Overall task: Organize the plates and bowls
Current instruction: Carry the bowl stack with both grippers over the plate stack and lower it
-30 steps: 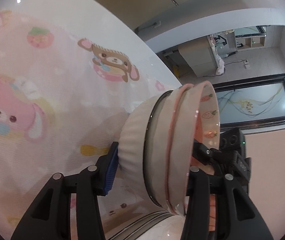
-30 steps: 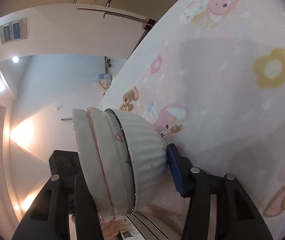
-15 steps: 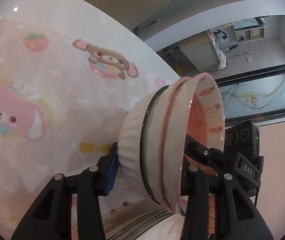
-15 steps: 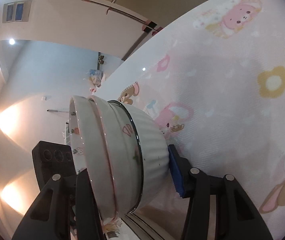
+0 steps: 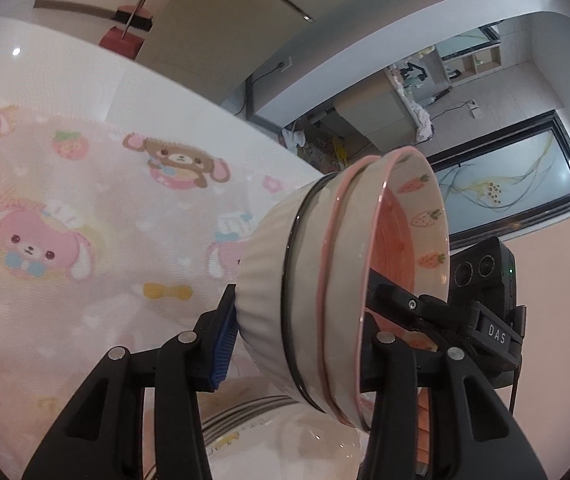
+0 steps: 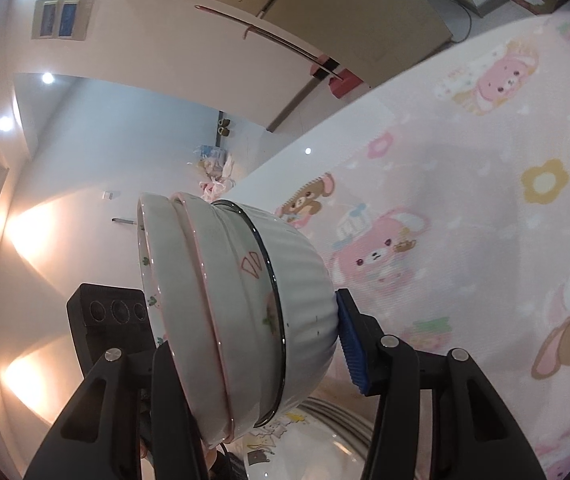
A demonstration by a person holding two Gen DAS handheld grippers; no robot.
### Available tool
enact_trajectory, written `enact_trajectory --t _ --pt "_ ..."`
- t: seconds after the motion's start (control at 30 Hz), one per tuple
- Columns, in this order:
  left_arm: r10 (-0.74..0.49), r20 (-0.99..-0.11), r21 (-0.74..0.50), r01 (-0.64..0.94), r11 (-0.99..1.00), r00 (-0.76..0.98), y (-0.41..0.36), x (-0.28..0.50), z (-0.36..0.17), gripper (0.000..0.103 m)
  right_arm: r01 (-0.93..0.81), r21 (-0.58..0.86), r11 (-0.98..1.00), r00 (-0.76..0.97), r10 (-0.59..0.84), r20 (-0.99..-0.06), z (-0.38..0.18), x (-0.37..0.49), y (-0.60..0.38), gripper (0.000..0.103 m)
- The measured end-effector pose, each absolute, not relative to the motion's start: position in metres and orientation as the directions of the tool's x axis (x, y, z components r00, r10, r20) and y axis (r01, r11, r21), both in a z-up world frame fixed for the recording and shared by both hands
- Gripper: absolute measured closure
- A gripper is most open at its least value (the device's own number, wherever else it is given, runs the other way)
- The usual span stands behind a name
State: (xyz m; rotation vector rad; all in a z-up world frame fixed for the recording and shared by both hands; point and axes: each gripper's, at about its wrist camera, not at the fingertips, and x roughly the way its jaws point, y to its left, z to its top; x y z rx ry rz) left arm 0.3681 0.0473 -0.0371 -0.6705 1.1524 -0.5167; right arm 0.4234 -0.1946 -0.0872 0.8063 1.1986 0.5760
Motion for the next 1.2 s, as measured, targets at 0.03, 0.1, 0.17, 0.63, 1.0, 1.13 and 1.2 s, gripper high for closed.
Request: enact_trajectory --t 0.03,0.1,0.17,0.63,1.0,1.13,1.2 --pt "-0.688 -0.647 -0.720 0.034 0.693 0.329 0.047 0.366 -0.034 0.060 0.020 0.797 0.603 0.280 0.762 -0.584 -0.084 0.423 -0.194 0.051" --pt "-0.688 -0.645 -0.719 0.041 0.694 0.334 0.047 0.363 -0.024 0.060 0.007 0.794 0.608 0.293 0.758 -0.582 -0.074 0.419 -0.194 0.051" --pt "-0.685 -0.644 -0.715 0.049 0.697 0.341 0.049 0.359 -0.014 0.060 0.001 0.798 0.602 0.310 0.759 -0.573 -0.063 0.411 -0.193 0.051" --pt "-0.691 -0.622 -0.706 0.117 0.698 0.368 0.045 0.289 0.047 0.060 -0.065 0.802 0.593 0.348 0.767 -0.539 -0.006 0.327 -0.187 0.051" --pt "-0.685 -0.642 -0.703 0.092 0.705 0.344 0.042 0.221 0.041 0.060 -0.038 0.807 0.589 0.331 0.770 -0.546 -0.009 0.247 -0.193 0.051" --pt "-0.695 -0.631 -0.714 0.090 0.694 0.345 0.043 0.203 0.031 0.060 -0.038 0.800 0.599 0.331 0.762 -0.556 -0.014 0.229 -0.192 0.051" --pt "-0.697 -0.626 -0.717 0.094 0.690 0.350 0.043 0.195 0.026 0.060 -0.045 0.797 0.603 0.326 0.763 -0.558 -0.018 0.223 -0.191 0.051"
